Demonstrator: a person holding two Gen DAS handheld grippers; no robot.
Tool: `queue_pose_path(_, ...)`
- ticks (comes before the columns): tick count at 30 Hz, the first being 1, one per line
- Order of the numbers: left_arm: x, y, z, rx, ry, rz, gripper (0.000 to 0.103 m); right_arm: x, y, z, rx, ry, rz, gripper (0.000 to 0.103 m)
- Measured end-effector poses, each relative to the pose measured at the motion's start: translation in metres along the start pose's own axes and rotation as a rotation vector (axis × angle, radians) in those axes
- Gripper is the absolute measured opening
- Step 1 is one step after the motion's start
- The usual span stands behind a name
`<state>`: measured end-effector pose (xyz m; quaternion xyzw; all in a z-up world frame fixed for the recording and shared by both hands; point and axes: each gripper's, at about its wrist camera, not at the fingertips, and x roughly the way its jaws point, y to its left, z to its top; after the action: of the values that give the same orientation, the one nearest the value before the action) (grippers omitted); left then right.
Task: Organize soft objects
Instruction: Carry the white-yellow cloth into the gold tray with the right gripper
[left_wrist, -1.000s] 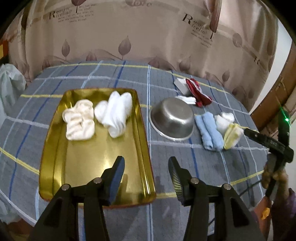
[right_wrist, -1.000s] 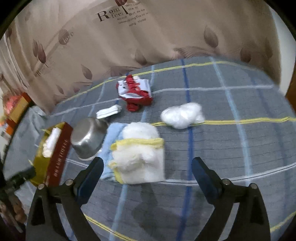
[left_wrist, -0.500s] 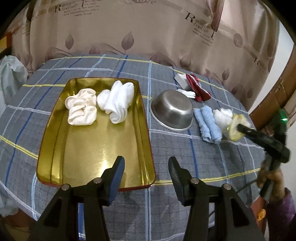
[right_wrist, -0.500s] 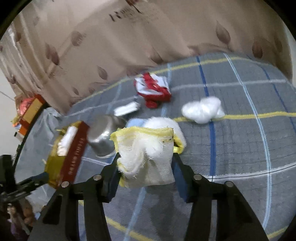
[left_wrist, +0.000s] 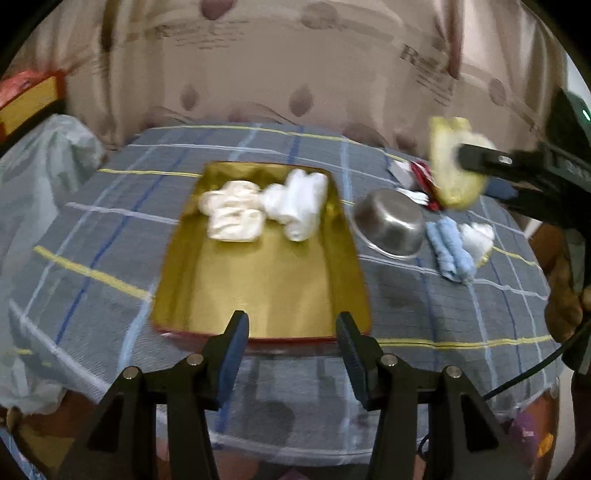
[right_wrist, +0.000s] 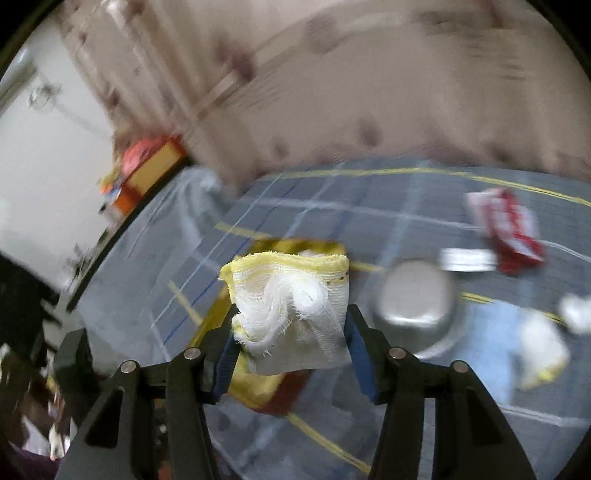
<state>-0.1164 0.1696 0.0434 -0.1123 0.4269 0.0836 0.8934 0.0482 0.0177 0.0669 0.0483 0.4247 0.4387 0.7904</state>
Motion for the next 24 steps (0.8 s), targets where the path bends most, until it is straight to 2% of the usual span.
queue_pose_path(4, -0.009, 0.015, -0.003, -0.013, -0.053, 0.096, 0.05, 0.074, 0.041, 0.003, -0.06, 0.143, 0.013, 0.052)
queue_pose_path(9, -0.006, 0.036, -0.006, -0.071, -0.036, 0.063, 0.05, 0.139, 0.061, -0.005, -0.062, 0.277, -0.026, 0.052)
queue_pose_path(14, -0.001, 0.045, -0.011, -0.074, -0.013, 0.054, 0.05, 0.176, 0.062, -0.011, -0.048, 0.341, -0.071, 0.054)
queue_pose_path(24, -0.005, 0.061, -0.019, -0.1, -0.008, 0.039, 0.05, 0.209, 0.079, -0.009, -0.095, 0.348, -0.154, 0.061)
